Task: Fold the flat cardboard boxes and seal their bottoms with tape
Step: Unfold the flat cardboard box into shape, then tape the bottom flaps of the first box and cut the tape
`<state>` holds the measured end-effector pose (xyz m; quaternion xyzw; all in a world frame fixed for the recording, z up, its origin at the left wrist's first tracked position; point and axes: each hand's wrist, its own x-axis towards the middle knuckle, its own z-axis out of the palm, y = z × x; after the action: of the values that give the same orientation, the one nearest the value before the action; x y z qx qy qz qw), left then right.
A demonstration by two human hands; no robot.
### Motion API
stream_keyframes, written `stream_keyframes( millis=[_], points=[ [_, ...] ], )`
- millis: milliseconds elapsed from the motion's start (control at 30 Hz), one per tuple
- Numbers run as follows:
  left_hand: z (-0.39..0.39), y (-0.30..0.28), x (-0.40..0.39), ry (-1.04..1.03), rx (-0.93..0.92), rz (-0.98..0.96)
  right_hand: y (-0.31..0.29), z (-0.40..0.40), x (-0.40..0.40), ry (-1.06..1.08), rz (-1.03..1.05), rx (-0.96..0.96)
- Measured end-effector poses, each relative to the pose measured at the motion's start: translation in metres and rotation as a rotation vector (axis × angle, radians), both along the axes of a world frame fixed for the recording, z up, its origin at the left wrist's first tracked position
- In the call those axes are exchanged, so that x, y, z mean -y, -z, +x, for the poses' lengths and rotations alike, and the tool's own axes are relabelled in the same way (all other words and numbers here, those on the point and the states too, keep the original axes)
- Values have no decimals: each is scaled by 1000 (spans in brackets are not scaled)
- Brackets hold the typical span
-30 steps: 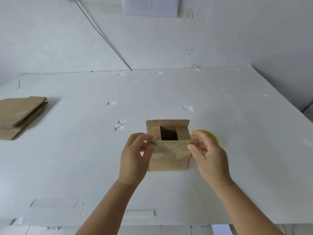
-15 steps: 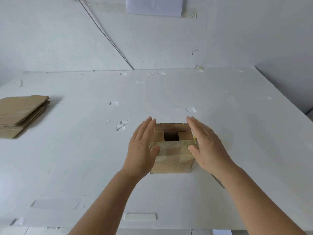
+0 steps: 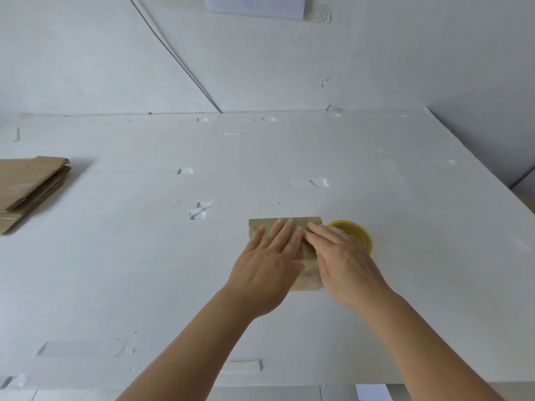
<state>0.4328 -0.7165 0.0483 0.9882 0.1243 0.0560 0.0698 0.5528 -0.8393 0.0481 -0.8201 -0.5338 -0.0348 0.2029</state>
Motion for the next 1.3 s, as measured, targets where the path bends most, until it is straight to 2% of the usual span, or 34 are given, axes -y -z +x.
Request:
stream_keyframes(
  millis=[167,267,333,433,533,600,767,867,1133,1300],
  points=[
    [10,17,2,-25,-30,95,0,3,2,-19,-42,-102],
    [9,13,3,-44,-56,70,4,7,1,9,50,-334],
    [9,15,2,-46,-36,74,6,15,5,144,111,-416],
    [10,17,2,-68,-52,67,19,35,12,366,-86,-378],
    [12,17,3,-57,-22,89,42,53,19,382,-356,-292],
    [11,15,3,-61,-51,47,54,59,21,391,-380,-265],
    [10,12,4,-88,-45,32,66,63,24,382,-240,-245],
    [10,11,4,-89,-51,43,65,61,29,403,-116,-299],
    [10,13,4,-90,-15,-26,20,61,30,575,286,-603],
    [7,8,6,-89,72,-75,-25,43,17,467,650,-811]
  ],
)
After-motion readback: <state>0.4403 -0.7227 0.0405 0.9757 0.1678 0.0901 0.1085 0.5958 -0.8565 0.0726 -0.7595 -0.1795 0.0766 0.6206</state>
